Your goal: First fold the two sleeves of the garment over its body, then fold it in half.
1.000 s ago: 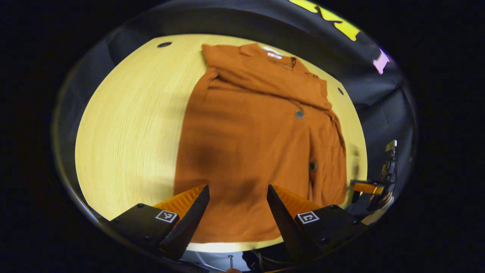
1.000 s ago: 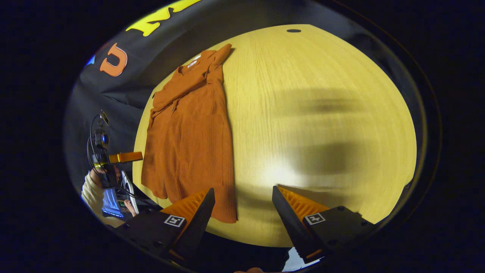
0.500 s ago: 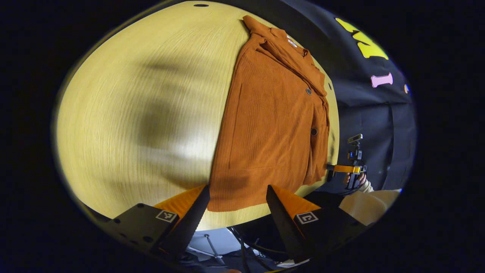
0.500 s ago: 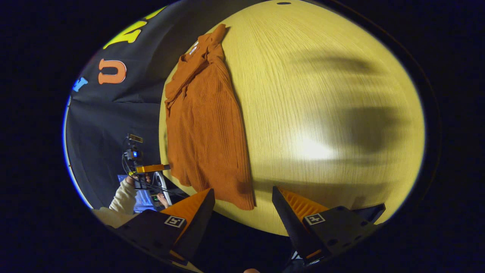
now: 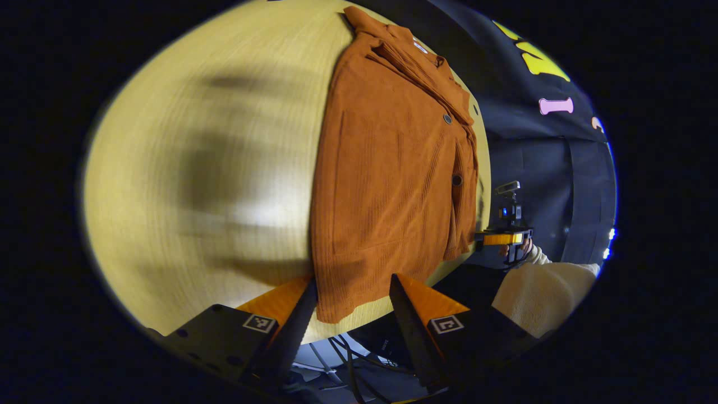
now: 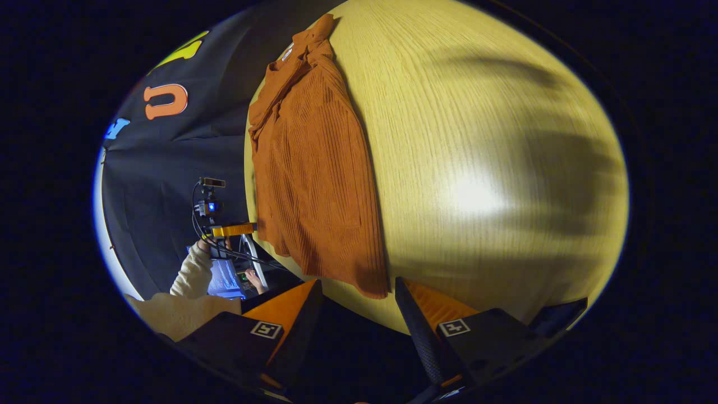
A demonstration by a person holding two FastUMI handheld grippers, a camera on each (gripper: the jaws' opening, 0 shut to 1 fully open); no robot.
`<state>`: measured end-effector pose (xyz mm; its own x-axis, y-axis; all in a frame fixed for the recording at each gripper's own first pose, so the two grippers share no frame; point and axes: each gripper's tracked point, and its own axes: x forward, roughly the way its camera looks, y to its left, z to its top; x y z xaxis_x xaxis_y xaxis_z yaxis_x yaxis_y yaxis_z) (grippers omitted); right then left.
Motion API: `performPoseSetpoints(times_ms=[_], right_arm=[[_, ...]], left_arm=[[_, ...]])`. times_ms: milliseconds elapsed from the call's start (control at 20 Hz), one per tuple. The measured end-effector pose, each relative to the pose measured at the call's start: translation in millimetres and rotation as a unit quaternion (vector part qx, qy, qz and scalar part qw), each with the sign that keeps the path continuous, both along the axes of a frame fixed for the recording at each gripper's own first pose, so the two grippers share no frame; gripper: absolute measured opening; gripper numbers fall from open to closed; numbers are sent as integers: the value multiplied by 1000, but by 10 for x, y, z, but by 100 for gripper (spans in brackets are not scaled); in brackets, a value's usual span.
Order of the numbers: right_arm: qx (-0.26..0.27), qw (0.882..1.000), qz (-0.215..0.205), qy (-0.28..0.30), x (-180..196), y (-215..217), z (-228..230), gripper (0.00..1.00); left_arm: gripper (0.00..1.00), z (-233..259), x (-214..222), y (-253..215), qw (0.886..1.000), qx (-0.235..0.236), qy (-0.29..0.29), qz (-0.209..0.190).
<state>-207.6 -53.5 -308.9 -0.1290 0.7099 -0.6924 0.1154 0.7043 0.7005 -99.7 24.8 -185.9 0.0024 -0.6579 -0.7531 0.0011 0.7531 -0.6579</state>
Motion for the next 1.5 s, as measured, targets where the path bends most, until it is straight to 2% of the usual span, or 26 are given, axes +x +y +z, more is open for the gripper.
performPoseSetpoints(times_ms=[50, 150, 300, 350, 450, 500, 550, 650, 750, 800, 850, 950, 1100, 1300, 1500], right_arm=[[3, 1000, -1, 3, 19, 13, 14, 80], [8, 1000, 1, 7, 28, 61, -6, 76], [10, 1000, 4, 18, 5, 150, -50, 73], [11, 1000, 1, 25, 6, 166, -68, 62], [24, 999, -5, 32, 29, 209, -53, 45], [16, 999, -5, 30, 20, 213, -119, 45], [14, 999, -9, 28, 44, 176, -140, 39], [23, 999, -20, 32, 48, 196, -146, 18], [17, 1000, -20, 16, 72, 197, -154, 17], [13, 1000, -16, 5, 48, 212, -172, 8], [2, 1000, -11, -8, 59, 165, -170, 6], [-12, 999, -3, -33, 68, 132, -148, 6], [2, 999, -19, -51, 152, 174, 45, 6], [37, 994, -42, -92, 287, 271, 531, 6], [81, 983, -64, -152, 702, 464, 1150, 5]], left_arm=[[75, 2, -16, -33, 1000, 0, -2, -3], [66, -2, -6, -66, 1000, -2, -5, 2], [64, -47, 0, -46, 1000, 13, -7, 8], [65, -72, 14, 7, 1000, 26, -10, 6], [39, -63, 13, 49, 999, 44, -8, 13], [34, -83, 8, 49, 999, 53, -8, 10], [26, -93, 6, 69, 998, 62, -12, 5], [14, -100, 19, 92, 998, 69, -16, 0], [10, -112, 43, 93, 997, 76, -29, -5], [8, -115, 58, 108, 996, 82, -40, -7], [5, -117, 72, 106, 995, 91, -47, -7], [3, -82, 102, 101, 992, 107, -64, -12], [3, 159, 128, -43, 991, 103, -88, -10], [3, 662, 206, -146, 984, 91, -152, -15], [3, 1128, 558, -91, 973, 102, -205, -13]])
